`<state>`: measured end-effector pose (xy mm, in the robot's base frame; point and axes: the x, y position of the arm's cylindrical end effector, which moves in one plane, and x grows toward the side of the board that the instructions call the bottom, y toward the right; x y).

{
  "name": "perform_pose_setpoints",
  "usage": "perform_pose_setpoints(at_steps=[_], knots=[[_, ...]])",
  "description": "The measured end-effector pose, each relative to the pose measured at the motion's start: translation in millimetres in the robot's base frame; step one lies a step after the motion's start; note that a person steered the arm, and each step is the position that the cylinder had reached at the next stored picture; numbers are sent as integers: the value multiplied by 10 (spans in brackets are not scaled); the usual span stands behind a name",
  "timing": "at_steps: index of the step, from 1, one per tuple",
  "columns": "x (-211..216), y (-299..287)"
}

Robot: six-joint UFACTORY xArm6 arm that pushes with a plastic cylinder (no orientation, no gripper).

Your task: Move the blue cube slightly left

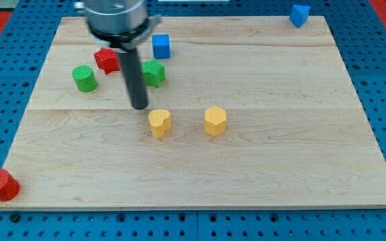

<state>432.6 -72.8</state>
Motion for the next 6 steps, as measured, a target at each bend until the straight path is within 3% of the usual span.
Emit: perform_pose_setpoints(at_steps=[1, 4, 6], knots=[[-207, 315], [-1447, 446], [-1684, -46]])
